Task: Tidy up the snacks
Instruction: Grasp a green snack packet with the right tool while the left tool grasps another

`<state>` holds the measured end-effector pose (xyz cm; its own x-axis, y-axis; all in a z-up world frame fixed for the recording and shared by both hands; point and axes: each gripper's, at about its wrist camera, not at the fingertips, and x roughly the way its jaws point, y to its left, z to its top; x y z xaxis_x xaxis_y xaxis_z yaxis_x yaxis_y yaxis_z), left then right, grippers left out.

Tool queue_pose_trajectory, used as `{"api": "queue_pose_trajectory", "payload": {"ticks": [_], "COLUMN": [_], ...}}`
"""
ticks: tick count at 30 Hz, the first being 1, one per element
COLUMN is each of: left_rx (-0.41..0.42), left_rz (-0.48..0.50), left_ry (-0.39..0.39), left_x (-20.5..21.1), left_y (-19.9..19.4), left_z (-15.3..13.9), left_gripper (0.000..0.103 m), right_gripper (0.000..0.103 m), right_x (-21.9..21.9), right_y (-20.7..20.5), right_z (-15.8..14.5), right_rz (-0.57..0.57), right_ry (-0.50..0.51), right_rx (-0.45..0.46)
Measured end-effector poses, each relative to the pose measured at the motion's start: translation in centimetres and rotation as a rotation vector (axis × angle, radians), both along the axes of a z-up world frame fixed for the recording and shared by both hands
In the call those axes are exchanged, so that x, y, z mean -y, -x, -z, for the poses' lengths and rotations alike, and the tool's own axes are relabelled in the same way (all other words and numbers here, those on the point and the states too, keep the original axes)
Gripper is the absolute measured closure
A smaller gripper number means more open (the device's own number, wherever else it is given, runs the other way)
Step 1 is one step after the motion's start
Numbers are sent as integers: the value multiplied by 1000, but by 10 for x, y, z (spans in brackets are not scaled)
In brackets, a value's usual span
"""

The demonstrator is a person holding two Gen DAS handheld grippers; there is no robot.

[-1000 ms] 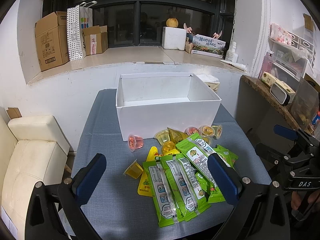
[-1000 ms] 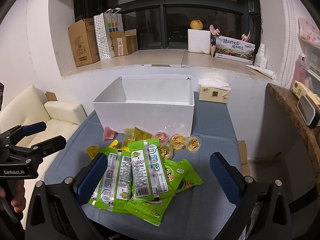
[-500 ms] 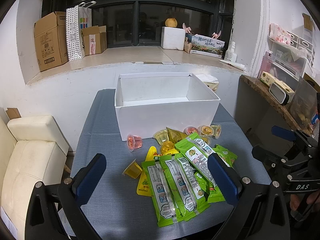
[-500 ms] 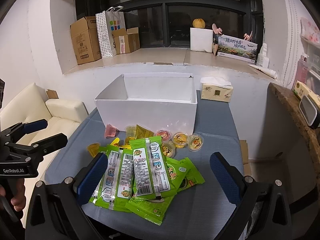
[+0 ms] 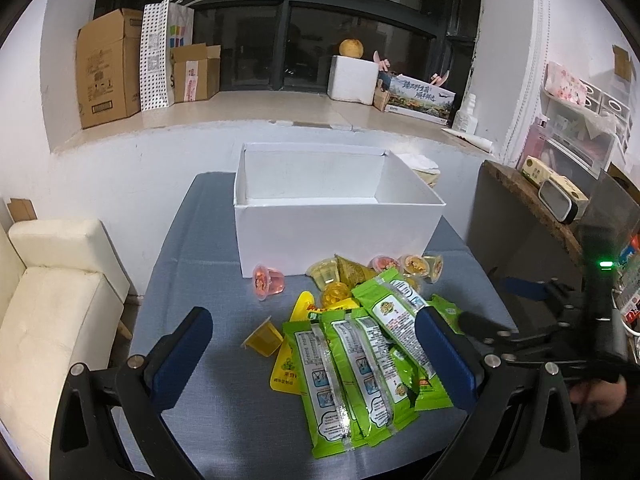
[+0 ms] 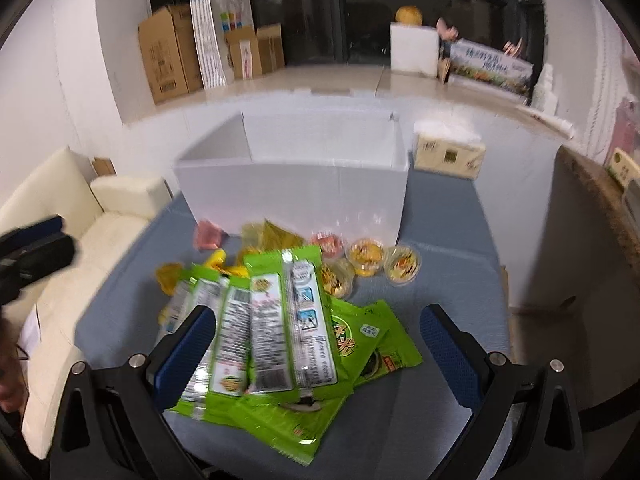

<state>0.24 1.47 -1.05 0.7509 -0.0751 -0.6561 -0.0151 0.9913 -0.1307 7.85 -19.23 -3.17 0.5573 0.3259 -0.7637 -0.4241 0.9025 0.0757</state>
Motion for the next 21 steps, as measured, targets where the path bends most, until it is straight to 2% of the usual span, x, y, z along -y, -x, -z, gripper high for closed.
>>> {"api": "queue_pose_trajectory", "payload": {"ticks": [4,7,12,14,15,21], "left_rx": [-8,-14,-36,-46,-51,-75], "left_rz": [5,7,36,35,35,49], "left_ry": [-17,-56,-57,-85,-88,-56], "left_x": [1,6,11,15,16,16], "left_y": [0,0,0,-1,-1,-4], "left_z": [9,14,24,27,28,35], "left_gripper": [0,0,0,0,0,0], "right_gripper": [0,0,0,10,29,29], "right_x": [-14,-24,-37,-40,-40,-30], "right_y": [-24,-33,-41,-41,-40,-41], "right_z": [34,50,69,74,73,60], "right_rz": [-42,-65,-96,-102,-108,-107], "right_ry": [36,41,53,64,62,14], "right_rx": [-73,-106,-152,-148,-136,-133]}}
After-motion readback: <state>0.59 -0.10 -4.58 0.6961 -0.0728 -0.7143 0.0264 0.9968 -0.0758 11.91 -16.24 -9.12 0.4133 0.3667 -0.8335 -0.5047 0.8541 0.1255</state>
